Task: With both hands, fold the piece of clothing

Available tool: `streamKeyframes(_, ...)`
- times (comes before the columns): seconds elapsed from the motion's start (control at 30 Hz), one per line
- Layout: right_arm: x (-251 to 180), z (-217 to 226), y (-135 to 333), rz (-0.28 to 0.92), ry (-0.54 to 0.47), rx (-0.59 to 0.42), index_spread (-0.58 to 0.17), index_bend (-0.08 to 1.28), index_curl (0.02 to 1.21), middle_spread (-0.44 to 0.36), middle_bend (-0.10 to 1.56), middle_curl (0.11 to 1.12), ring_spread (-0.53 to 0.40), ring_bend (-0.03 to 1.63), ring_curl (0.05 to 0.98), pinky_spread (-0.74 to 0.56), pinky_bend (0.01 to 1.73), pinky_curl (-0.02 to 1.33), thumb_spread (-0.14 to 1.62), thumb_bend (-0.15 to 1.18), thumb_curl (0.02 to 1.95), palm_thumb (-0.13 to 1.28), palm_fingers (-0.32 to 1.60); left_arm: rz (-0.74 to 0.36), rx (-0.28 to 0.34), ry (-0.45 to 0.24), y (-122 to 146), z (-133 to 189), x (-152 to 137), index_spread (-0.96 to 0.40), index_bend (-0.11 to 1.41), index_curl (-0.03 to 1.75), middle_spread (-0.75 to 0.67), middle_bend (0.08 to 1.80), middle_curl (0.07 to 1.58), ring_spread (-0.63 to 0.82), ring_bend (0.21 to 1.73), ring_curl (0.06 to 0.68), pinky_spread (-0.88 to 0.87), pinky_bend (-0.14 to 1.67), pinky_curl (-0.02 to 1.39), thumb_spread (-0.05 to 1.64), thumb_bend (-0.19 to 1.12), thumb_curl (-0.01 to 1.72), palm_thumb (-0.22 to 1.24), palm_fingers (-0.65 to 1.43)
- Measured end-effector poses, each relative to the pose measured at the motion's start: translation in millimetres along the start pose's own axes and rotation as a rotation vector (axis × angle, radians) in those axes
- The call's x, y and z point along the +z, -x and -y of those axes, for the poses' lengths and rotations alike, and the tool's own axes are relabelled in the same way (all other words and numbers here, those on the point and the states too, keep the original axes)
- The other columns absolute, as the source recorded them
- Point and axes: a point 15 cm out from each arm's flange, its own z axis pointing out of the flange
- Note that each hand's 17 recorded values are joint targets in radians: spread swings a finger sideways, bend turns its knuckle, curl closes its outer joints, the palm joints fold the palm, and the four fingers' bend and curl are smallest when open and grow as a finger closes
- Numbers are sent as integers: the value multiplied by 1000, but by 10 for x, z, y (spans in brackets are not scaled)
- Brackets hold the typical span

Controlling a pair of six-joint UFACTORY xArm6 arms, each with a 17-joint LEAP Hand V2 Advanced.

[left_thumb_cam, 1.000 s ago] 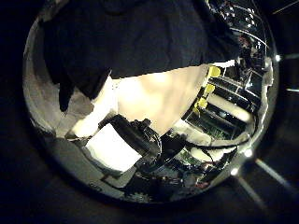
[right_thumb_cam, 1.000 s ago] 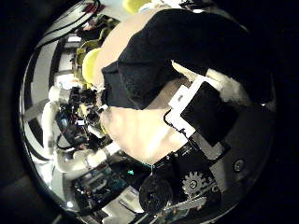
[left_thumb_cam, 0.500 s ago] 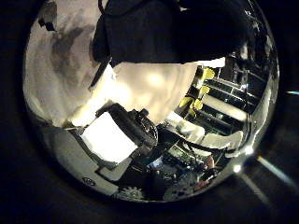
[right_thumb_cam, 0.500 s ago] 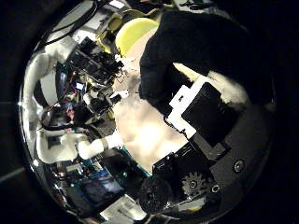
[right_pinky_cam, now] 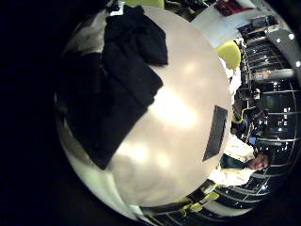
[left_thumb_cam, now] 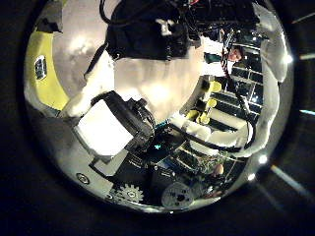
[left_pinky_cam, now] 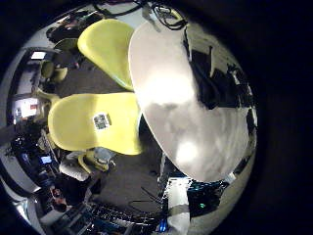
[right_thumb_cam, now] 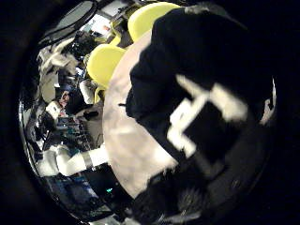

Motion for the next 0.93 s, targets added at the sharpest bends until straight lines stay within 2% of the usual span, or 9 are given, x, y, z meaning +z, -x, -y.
streamKeyframes(0.07, -14, -72, -127, 2, 11, 20, -417, 255, 586, -220, 707, 571, -214, 1201, 580, -215, 987, 916, 1117, -30, 602, 735, 138, -2, -6, -4, 43, -46, -25, -234, 291, 581, -158, 249, 506, -245, 779, 310, -290, 456, 577, 1175, -15, 432, 686, 466)
streamKeyframes(0.1, -43, -125, -207, 3, 18, 29, -420, 234, 567, -204, 587, 529, -158, 1126, 555, -141, 993, 919, 1109, -40, 586, 708, -30, -2, -9, -6, 42, -63, -36, -235, 292, 587, -157, 244, 506, -246, 782, 312, -292, 459, 579, 1175, -15, 435, 685, 463)
streamKeyframes(0.2, -293, -200, -247, 8, 12, 13, -437, 178, 486, -140, 458, 455, -26, 966, 469, 56, 939, 859, 1095, -34, 555, 667, -61, -1, -15, 6, 30, -119, -9, -238, 289, 602, -150, 238, 514, -247, 786, 315, -295, 464, 584, 1175, -14, 443, 684, 458)
streamKeyframes(0.33, -822, -351, -419, -1, -23, 29, -430, 156, 436, -90, 397, 418, 57, 907, 418, 208, 872, 799, 1088, -35, 523, 626, -39, 1, -9, 1, -73, -151, -44, -242, 286, 622, -147, 231, 521, -245, 788, 321, -300, 470, 591, 1175, -15, 451, 683, 448)
streamKeyframes(0.47, -1249, -640, -490, 17, -10, 61, -415, 162, 388, -49, 378, 397, 121, 852, 374, 344, 808, 727, 1083, -28, 493, 594, -1, 8, -1, 5, -234, -198, -42, -245, 283, 641, -134, 222, 527, -242, 788, 324, -303, 475, 598, 1175, -15, 457, 681, 441)
streamKeyframes(0.63, -1588, -1280, -611, 59, 103, 132, -393, 178, 369, -38, 380, 385, 143, 814, 341, 420, 726, 655, 1096, -10, 479, 634, 51, 18, -9, 2, -507, -244, -61, -247, 278, 662, -127, 212, 531, -232, 790, 328, -305, 479, 604, 1175, -15, 463, 680, 436)
streamKeyframes(0.77, -1897, -1749, -657, 67, 173, 174, -384, 170, 353, -43, 364, 373, 144, 799, 324, 450, 663, 603, 1117, -13, 468, 663, 70, 20, -31, 13, -602, -413, -32, -248, 269, 674, -116, 201, 535, -229, 794, 331, -306, 482, 610, 1175, -15, 466, 679, 431)
streamKeyframes(0.93, -2061, -2160, -567, 112, 265, 215, -376, 170, 338, -30, 345, 362, 147, 777, 302, 461, 607, 548, 1168, -17, 443, 662, 92, 32, -15, 3, -791, -547, -9, -248, 259, 686, -111, 194, 537, -227, 792, 333, -308, 496, 617, 1175, -15, 469, 679, 433)
